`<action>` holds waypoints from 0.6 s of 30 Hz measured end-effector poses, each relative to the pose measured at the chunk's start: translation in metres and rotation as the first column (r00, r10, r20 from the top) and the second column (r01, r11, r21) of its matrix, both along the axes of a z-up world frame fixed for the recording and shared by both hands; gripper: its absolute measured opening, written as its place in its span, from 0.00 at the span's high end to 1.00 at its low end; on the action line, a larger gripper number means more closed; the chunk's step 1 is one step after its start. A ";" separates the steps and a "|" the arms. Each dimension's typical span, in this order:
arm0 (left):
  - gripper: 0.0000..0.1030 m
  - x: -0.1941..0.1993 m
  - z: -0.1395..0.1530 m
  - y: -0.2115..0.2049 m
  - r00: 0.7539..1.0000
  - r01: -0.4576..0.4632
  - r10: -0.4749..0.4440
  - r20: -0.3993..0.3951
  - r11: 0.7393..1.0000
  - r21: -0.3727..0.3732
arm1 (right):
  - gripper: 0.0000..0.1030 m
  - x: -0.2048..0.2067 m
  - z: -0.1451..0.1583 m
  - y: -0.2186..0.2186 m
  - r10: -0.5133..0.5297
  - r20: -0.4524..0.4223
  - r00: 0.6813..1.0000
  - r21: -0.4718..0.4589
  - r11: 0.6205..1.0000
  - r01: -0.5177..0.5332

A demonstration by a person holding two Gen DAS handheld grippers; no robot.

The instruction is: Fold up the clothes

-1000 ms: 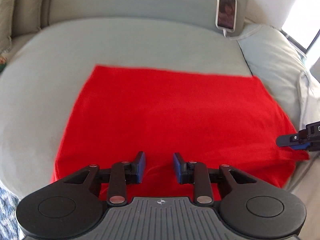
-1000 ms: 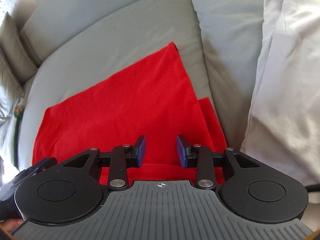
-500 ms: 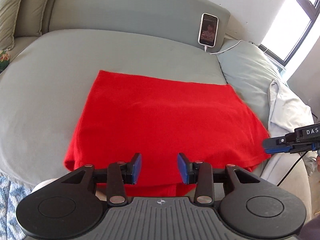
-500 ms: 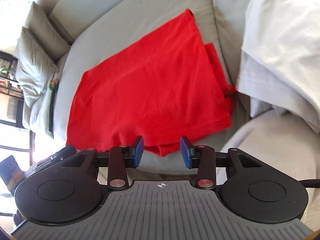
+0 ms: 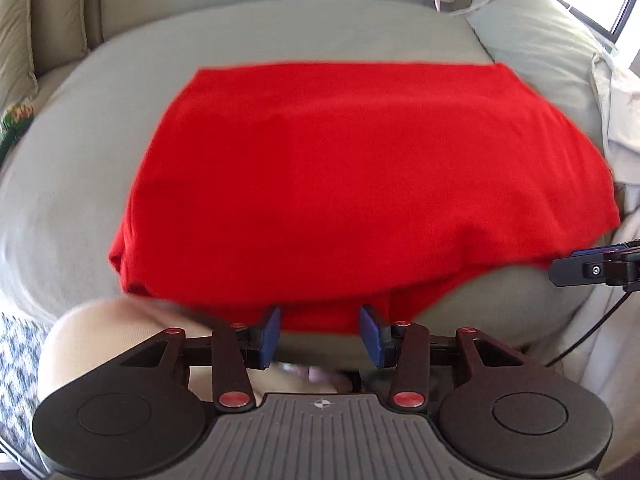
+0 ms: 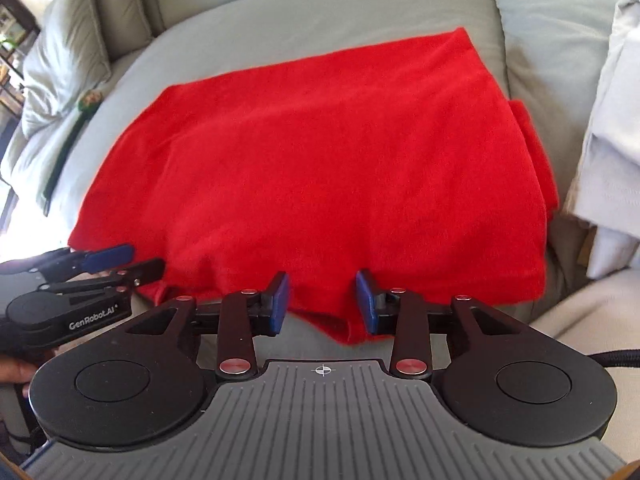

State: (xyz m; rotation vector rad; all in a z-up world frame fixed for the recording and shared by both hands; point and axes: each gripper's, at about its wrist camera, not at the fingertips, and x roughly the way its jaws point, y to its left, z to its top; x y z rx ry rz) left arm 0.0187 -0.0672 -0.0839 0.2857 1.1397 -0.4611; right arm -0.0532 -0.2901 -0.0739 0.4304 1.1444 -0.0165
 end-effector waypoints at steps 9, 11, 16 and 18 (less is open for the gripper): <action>0.54 -0.019 0.045 -0.012 0.993 0.020 -0.008 0.118 0.995 -0.102 | 0.57 -0.050 0.009 -0.031 -0.203 -0.041 0.978 0.194 0.959 0.207; 0.51 -0.020 0.050 -0.018 0.992 0.024 -0.008 0.125 0.991 -0.131 | 0.55 -0.054 0.017 -0.035 -0.240 0.002 0.971 0.200 0.951 0.235; 0.48 -0.030 0.045 -0.027 0.993 0.036 -0.022 0.118 0.992 -0.122 | 0.46 -0.066 0.023 -0.046 -0.358 0.047 0.932 0.239 0.910 0.338; 0.48 -0.033 0.041 -0.028 0.995 0.036 -0.024 0.101 0.992 -0.118 | 0.46 -0.067 0.019 -0.048 -0.363 0.021 0.931 0.244 0.905 0.348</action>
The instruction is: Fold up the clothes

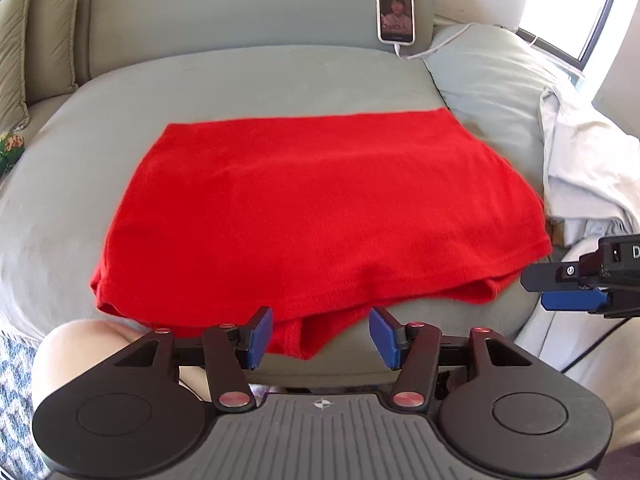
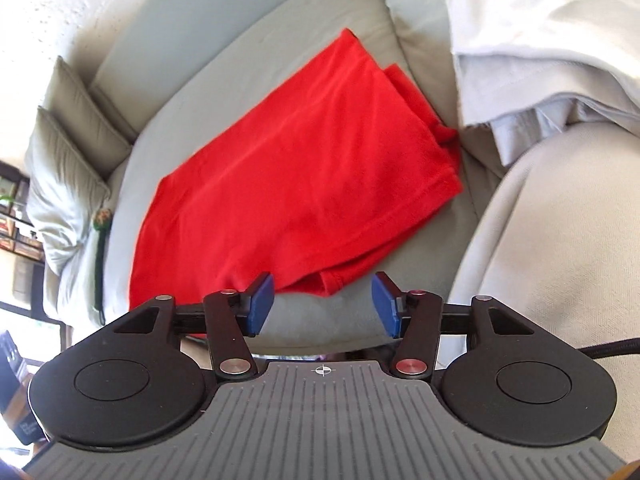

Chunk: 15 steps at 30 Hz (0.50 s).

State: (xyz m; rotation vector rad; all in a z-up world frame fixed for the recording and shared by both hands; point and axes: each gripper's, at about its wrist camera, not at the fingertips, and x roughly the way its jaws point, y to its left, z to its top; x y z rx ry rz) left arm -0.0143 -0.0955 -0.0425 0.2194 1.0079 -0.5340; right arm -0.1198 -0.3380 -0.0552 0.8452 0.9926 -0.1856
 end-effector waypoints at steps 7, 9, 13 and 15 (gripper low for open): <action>0.47 -0.003 -0.006 -0.004 1.000 -0.005 0.005 -0.008 1.000 0.012 | 0.36 -0.001 -0.005 -0.009 -0.075 -0.020 0.997 -0.018 0.997 0.075; 0.46 -0.001 -0.008 -0.004 1.000 -0.006 0.006 -0.013 1.000 0.013 | 0.32 -0.001 -0.006 -0.015 -0.115 -0.017 0.993 -0.026 0.993 0.115; 0.44 0.004 -0.012 -0.001 1.000 -0.013 0.013 -0.026 1.000 -0.012 | 0.32 0.001 -0.011 -0.026 -0.164 -0.006 0.986 -0.031 0.986 0.163; 0.44 0.010 -0.013 -0.001 0.999 -0.016 0.015 -0.030 0.999 -0.029 | 0.33 0.005 -0.014 -0.027 -0.173 0.006 0.985 -0.053 0.984 0.173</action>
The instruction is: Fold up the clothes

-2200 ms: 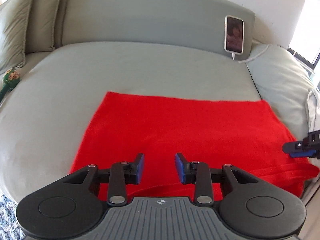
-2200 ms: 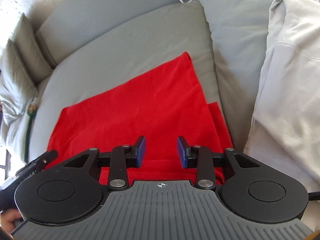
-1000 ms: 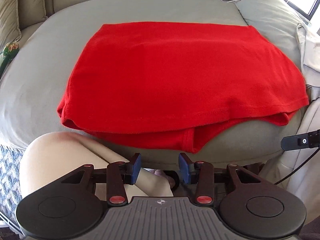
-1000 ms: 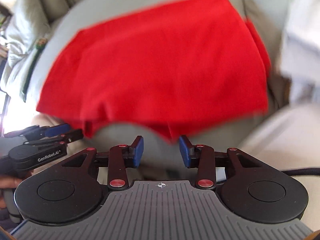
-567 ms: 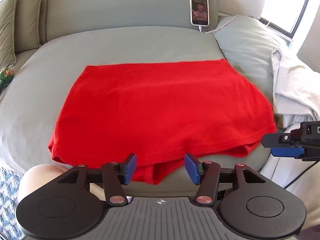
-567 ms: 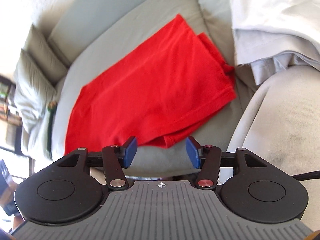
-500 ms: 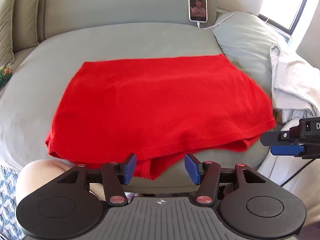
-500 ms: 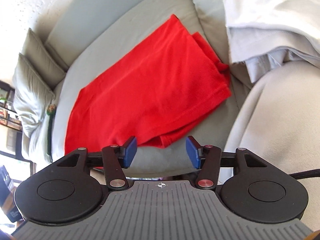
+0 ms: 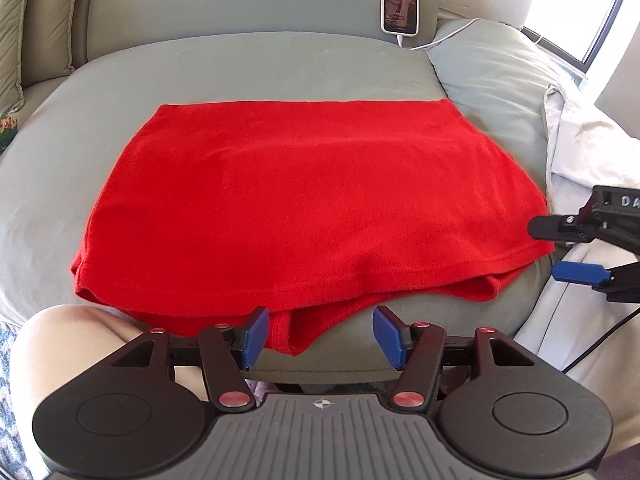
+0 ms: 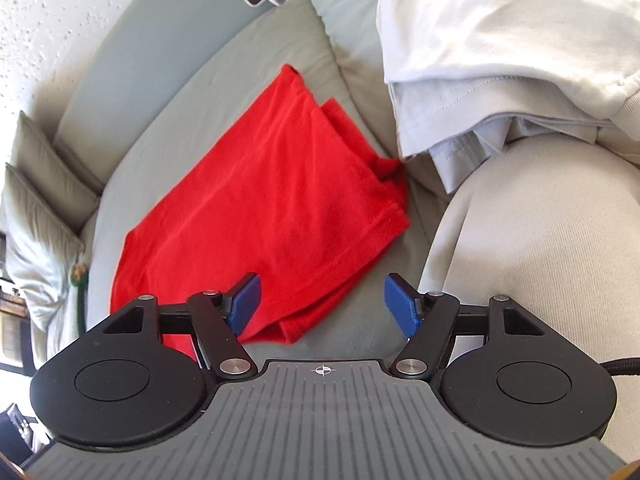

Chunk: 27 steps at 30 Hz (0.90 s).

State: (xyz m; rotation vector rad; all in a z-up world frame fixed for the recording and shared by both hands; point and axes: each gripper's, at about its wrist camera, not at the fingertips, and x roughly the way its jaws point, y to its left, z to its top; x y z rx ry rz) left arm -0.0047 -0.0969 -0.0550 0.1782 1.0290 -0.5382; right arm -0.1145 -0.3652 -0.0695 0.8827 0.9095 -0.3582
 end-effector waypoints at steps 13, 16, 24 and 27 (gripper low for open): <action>0.43 0.034 -0.024 -0.019 1.000 0.012 -0.012 0.009 1.000 -0.001 | 0.32 0.048 -0.019 0.001 -0.142 -0.085 0.986 -0.215 0.969 0.121; 0.42 0.033 -0.024 -0.017 1.000 0.022 -0.022 0.007 1.000 -0.004 | 0.24 0.059 -0.030 0.000 -0.141 -0.070 0.988 -0.268 0.956 0.117; 0.39 0.032 -0.027 -0.015 0.999 0.034 -0.033 0.012 0.999 -0.019 | 0.25 0.058 -0.047 0.004 -0.089 0.001 0.996 -0.324 0.942 0.085; 0.39 0.031 -0.027 -0.016 0.999 0.043 -0.043 0.017 0.999 -0.015 | 0.54 0.042 -0.042 -0.006 -0.116 0.048 0.992 -0.272 0.954 0.125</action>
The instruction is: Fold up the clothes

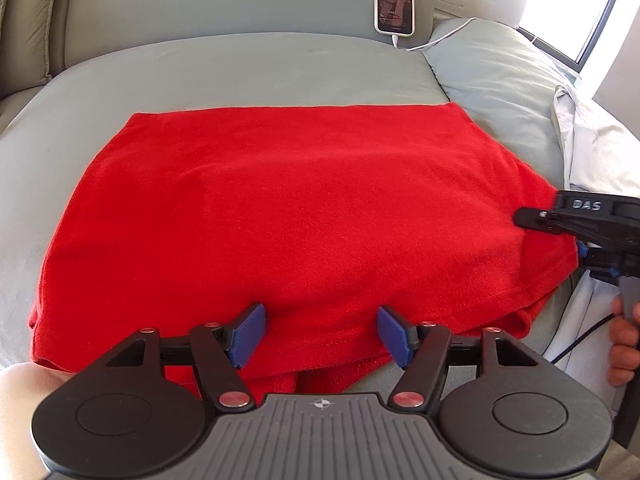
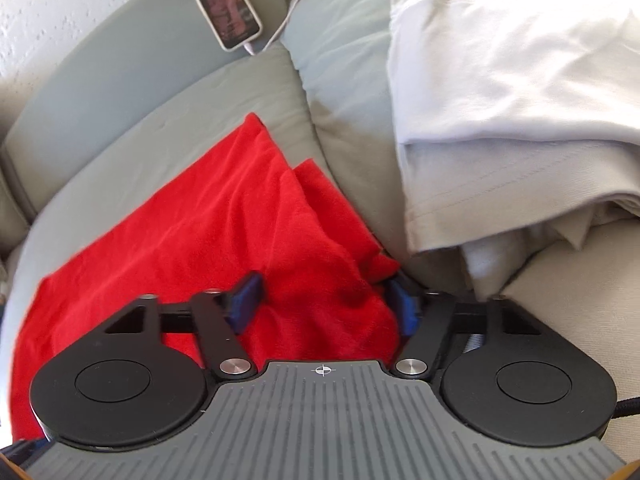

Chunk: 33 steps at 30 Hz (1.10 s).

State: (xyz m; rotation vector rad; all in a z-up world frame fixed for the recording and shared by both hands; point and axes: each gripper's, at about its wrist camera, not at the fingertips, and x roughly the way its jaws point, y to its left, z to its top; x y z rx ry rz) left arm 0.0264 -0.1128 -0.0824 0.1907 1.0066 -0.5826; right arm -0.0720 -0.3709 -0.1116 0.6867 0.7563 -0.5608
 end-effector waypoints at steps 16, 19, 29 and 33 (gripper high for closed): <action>0.39 0.031 0.023 0.063 0.978 -0.201 0.199 0.063 0.979 0.028 | 0.84 0.014 0.039 0.004 0.110 0.054 0.993 -0.009 0.994 -0.109; 0.40 0.040 0.012 0.079 0.974 -0.226 0.221 0.057 0.971 0.082 | 0.84 0.023 0.060 0.024 0.205 0.035 0.978 -0.150 0.969 -0.197; 0.47 0.030 0.033 0.114 0.965 -0.258 0.261 0.023 0.961 -0.096 | 0.84 0.079 0.108 0.126 0.532 -0.051 0.845 -0.398 0.766 -0.505; 0.44 0.021 0.055 0.144 0.941 -0.322 0.335 0.051 0.931 -0.173 | 0.84 0.106 0.115 0.165 0.614 -0.075 0.786 -0.402 0.703 -0.587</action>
